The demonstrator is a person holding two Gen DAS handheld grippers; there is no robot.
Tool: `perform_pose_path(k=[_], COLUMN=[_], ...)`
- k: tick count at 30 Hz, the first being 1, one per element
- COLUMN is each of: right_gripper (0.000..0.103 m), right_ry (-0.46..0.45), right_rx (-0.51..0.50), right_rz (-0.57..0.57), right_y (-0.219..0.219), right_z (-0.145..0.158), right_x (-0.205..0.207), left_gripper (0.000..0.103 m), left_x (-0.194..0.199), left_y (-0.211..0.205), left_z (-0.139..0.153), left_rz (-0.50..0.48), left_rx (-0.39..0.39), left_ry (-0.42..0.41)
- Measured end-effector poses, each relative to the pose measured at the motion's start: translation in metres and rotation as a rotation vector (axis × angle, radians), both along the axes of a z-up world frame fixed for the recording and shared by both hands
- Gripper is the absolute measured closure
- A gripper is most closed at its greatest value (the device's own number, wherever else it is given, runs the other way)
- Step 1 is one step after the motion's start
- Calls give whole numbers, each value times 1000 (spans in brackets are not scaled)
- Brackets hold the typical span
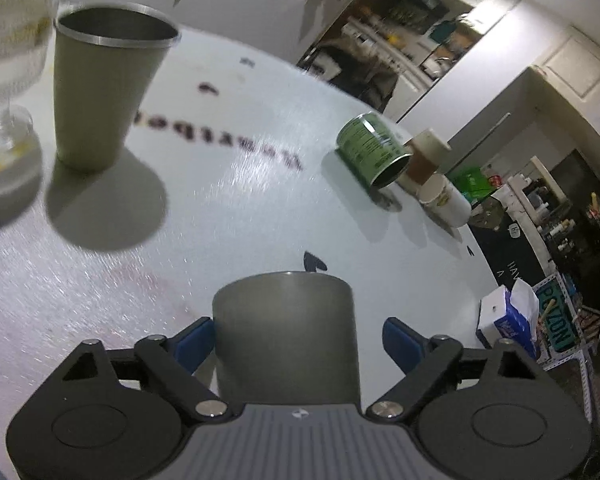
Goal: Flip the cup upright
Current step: 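Grasp the grey cup with the left gripper while the right gripper releases it, then set the grey cup upright beside the glass jar and open the left gripper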
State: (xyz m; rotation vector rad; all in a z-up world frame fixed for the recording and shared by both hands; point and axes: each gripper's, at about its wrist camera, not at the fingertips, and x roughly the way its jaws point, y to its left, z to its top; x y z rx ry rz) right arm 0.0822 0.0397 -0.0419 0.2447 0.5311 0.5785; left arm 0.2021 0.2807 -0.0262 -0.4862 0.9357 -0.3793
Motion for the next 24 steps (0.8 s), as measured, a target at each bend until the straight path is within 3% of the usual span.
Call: perform_pose_path(k=[3,11,17,24], right_gripper=[34,34,34,34], right_ry=[13,11,-23,-37], right_rx=[1,22,39,41], right_rz=[13,5,2,23], right_y=[5,4,3,13], right_z=[-2,-3,1,4], right_x=[2,1,-9,-10], left_gripper=[27,27,27,28], left_x=[4,-26,-70,-95], left_y=[2,10,20,43], left_z=[-3,21,49,63], left_rz=[10,-28,-41,33], left_rx=[-13,16,138,291], left_ry=[20,-154,-351,-460])
